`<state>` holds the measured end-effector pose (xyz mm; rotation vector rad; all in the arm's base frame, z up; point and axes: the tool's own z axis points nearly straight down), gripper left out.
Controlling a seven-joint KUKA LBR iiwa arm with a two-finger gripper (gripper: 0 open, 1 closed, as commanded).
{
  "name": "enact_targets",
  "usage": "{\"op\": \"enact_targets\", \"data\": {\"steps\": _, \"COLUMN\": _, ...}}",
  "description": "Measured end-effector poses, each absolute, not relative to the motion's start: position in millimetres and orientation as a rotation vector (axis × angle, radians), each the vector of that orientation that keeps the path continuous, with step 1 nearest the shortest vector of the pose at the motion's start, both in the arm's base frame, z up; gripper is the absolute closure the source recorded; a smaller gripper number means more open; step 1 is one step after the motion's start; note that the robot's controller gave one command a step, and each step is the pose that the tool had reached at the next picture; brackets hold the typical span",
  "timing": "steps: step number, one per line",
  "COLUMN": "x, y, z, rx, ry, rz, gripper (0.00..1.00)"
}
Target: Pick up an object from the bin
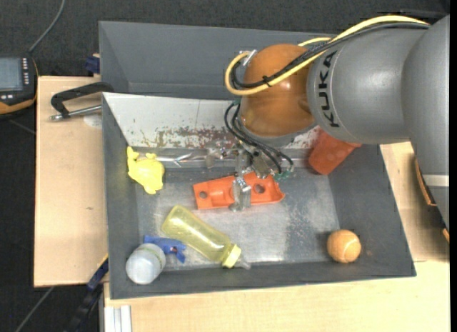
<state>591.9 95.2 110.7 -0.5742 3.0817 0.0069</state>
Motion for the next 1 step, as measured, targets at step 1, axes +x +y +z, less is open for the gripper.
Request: {"op": "enact_targets", "data": {"steps": 1, "x": 572.9, "y": 89.1, "z": 87.4, "rx": -0.488, "ry": 3.092, "rz": 0.009, "gripper": 0.00}}
